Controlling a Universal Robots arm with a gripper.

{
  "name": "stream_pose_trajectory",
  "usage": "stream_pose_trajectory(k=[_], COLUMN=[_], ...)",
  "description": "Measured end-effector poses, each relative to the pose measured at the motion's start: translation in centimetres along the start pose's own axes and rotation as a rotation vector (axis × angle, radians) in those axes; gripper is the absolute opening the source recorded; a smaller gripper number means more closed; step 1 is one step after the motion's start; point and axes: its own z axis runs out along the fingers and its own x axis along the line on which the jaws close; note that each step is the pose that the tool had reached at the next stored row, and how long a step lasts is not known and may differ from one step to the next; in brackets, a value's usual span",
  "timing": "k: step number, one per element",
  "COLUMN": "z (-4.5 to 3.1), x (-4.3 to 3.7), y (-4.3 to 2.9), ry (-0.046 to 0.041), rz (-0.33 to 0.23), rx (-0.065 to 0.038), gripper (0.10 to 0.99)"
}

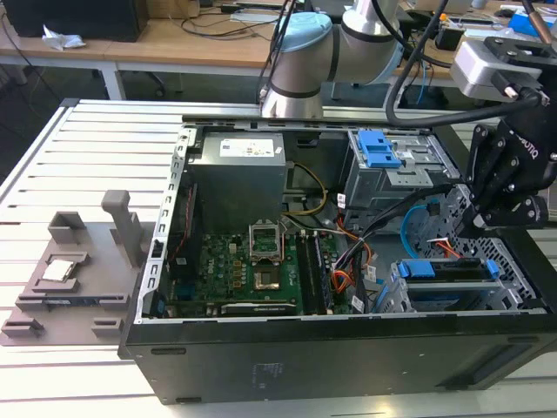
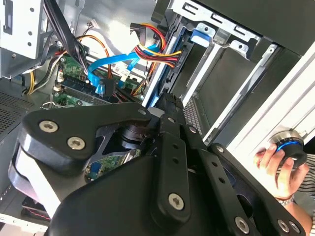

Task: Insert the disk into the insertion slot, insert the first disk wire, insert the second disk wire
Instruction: 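Insert the first disk wire, then insert the second disk wire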

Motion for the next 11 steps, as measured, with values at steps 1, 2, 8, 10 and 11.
stream_pose_trajectory(k=[1, 2, 8, 10, 11], z=[0.00, 0.00, 0.01, 0.00, 0.01], x=[0.00, 0.00, 0.00, 0.01, 0.00], y=[0.01, 0.03, 0.05, 0.05, 0.05], ry=[-0.0001, 0.0000, -0.0001, 0.0000, -0.0001], rz=[0.000, 0.000, 0.000, 0.000, 0.000], rx=[0.000, 0.000, 0.000, 0.000, 0.000], gripper=[0.106, 0.106, 0.106, 0.106, 0.106])
